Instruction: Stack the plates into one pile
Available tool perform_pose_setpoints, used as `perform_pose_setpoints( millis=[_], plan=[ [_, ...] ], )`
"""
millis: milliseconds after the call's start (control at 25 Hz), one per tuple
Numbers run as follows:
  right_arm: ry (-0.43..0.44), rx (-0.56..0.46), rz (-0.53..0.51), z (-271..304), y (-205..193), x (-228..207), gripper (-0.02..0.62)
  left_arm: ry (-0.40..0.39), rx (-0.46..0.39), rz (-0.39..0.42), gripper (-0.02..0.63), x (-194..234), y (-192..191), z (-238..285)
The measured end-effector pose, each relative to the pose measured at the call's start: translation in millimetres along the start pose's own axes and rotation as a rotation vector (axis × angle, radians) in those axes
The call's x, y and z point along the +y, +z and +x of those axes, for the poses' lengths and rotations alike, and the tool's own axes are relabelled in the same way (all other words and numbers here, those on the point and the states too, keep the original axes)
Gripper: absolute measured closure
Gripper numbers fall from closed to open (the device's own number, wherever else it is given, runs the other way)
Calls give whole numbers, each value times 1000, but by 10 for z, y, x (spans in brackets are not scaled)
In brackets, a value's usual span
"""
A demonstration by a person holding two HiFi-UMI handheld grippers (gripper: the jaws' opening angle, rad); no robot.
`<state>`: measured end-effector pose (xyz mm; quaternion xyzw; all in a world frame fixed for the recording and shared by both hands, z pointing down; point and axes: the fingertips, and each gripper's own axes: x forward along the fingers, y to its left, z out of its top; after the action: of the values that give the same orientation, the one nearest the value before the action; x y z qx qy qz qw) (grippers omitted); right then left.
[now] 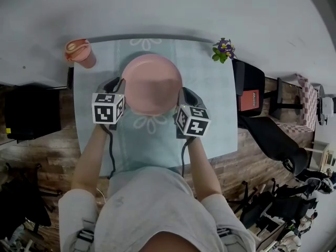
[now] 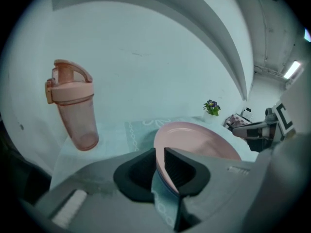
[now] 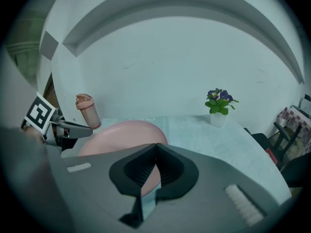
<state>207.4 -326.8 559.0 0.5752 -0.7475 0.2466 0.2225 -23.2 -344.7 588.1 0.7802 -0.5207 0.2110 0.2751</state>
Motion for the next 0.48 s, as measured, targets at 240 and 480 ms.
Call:
perform_pose_setpoints(
  millis=[240, 480],
  plan=[
    [52, -147, -49, -344, 331, 206, 594, 34, -162, 28, 600, -85, 333, -466],
    [108, -284, -95, -749, 595, 335, 595, 79, -321, 99, 600, -325, 629, -1001]
  ],
)
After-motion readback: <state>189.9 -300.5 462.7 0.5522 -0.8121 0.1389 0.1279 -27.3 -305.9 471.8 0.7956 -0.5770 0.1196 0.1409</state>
